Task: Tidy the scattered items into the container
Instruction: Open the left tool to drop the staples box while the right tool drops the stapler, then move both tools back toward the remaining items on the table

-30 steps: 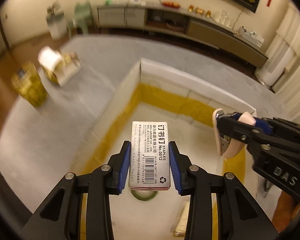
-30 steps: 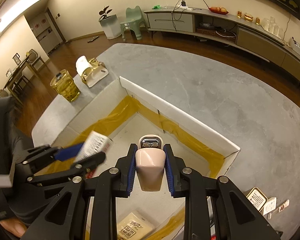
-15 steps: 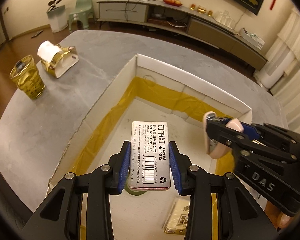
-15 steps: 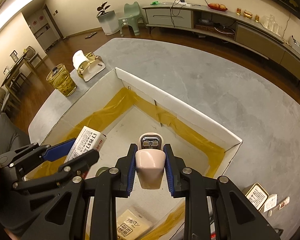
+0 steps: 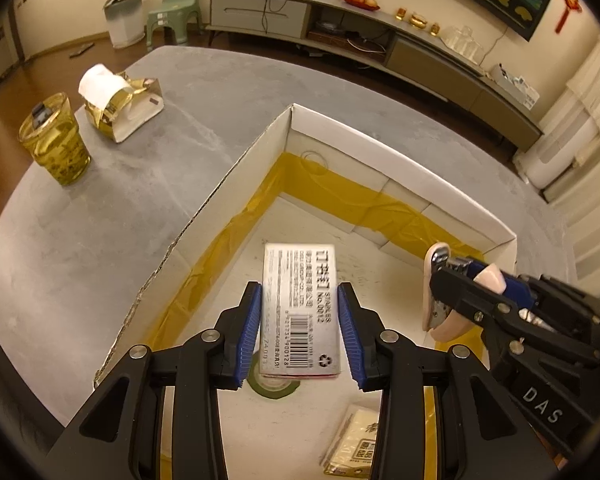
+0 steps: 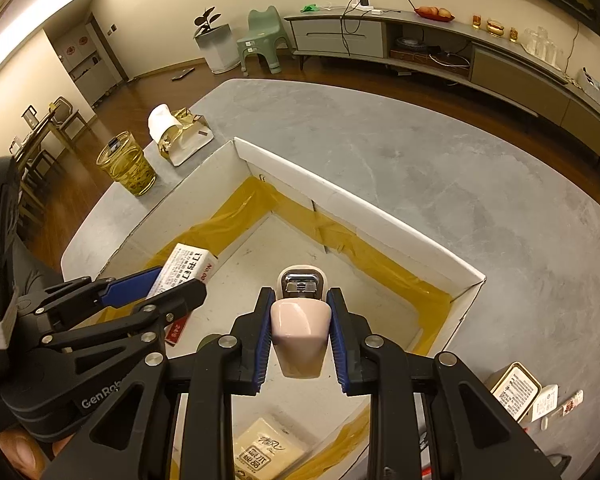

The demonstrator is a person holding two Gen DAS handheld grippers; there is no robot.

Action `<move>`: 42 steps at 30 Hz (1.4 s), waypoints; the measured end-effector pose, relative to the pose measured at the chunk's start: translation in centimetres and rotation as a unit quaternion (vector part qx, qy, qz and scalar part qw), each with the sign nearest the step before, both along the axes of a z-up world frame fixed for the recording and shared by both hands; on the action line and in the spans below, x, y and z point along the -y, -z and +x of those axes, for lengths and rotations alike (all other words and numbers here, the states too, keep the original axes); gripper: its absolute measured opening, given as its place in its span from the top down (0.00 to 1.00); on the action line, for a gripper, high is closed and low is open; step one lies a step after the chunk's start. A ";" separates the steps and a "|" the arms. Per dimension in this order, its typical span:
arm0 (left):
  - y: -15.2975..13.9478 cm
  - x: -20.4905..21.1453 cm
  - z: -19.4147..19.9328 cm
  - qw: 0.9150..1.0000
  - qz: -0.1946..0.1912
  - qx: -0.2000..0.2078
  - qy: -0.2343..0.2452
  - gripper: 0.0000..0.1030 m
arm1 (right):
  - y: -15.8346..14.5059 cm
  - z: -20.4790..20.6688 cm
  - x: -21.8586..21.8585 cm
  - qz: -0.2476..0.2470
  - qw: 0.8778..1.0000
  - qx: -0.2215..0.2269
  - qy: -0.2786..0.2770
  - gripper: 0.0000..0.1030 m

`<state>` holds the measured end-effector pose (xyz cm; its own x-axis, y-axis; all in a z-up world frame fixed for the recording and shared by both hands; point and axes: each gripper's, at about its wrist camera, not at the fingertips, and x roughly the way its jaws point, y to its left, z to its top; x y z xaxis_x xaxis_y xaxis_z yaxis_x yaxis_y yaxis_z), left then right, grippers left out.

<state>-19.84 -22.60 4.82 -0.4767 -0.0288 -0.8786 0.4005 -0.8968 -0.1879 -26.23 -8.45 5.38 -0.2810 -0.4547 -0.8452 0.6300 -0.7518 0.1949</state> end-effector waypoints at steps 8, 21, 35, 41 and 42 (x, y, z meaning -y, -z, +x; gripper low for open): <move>-0.7 0.9 0.5 0.999 0.037 -0.021 0.004 0.48 | -1.3 0.6 -0.8 -0.015 1.000 -0.009 0.002 0.65; -3.4 -1.5 4.2 0.996 0.049 -0.079 0.006 0.48 | -4.0 4.3 -5.0 -0.101 0.995 0.006 -0.019 0.65; -4.9 -10.2 7.0 0.989 -0.018 -0.118 0.083 0.48 | -7.7 8.6 -11.6 -0.141 0.989 -0.042 -0.016 0.65; -5.2 -15.9 7.9 0.979 -0.065 -0.130 0.143 0.48 | -8.4 9.9 -14.0 -0.137 0.989 -0.060 -0.004 0.65; -5.2 -16.8 8.1 0.977 -0.075 -0.132 0.152 0.48 | -8.4 10.0 -14.4 -0.135 0.989 -0.063 0.000 0.65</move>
